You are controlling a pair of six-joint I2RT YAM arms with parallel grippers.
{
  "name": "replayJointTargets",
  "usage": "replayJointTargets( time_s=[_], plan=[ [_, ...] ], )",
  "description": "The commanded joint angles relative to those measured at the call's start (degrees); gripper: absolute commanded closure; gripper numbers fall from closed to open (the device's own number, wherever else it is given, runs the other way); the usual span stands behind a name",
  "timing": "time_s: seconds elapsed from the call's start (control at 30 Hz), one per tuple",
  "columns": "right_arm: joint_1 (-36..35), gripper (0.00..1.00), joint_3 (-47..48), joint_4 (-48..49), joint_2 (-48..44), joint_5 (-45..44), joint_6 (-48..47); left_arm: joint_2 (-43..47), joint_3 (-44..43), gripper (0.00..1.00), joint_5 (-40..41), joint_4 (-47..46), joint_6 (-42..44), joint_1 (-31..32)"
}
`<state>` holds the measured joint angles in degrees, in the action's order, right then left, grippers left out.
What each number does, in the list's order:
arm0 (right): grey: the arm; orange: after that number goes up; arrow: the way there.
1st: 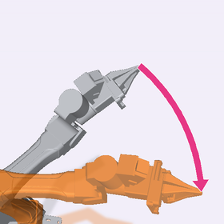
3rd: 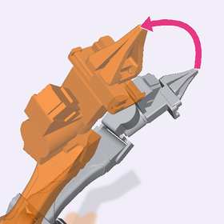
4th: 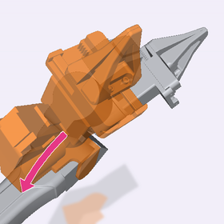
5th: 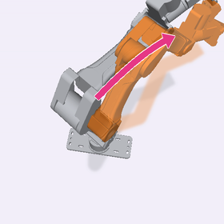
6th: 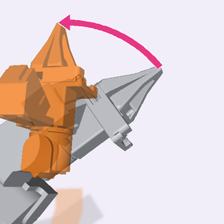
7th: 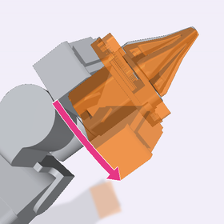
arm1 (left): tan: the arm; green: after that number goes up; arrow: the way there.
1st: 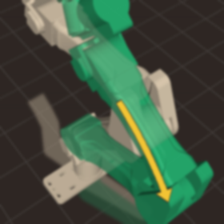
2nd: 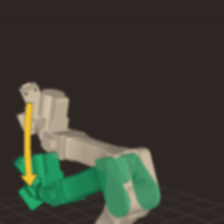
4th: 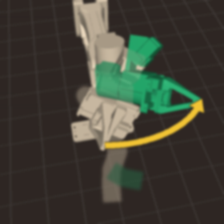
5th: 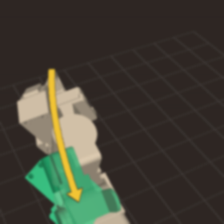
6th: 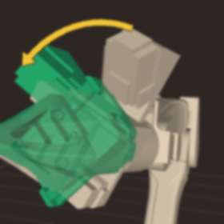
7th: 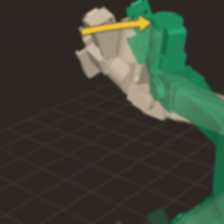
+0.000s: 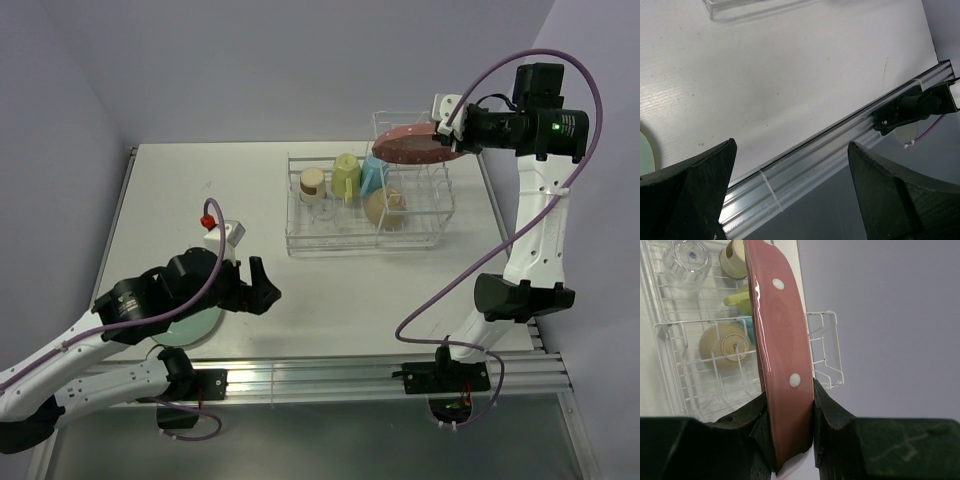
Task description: Load the mixed dishes into the dish rack
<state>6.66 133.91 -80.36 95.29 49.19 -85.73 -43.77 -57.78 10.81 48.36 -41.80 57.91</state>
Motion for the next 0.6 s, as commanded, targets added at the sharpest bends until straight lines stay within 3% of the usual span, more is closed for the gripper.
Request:
replayJointTargets(
  time_s=[0.0, 0.57],
  plan=[
    [0.6, 1.00, 2.3, 4.8, -0.5, 3.3, -2.7, -0.4, -2.5, 0.01, 0.8, -0.6, 1.4, -0.3],
    [0.7, 1.00, 0.2, 5.2, 3.1, 1.3, -2.2, -1.8, -3.0, 0.01, -0.4, -0.6, 2.1, -2.6]
  ],
)
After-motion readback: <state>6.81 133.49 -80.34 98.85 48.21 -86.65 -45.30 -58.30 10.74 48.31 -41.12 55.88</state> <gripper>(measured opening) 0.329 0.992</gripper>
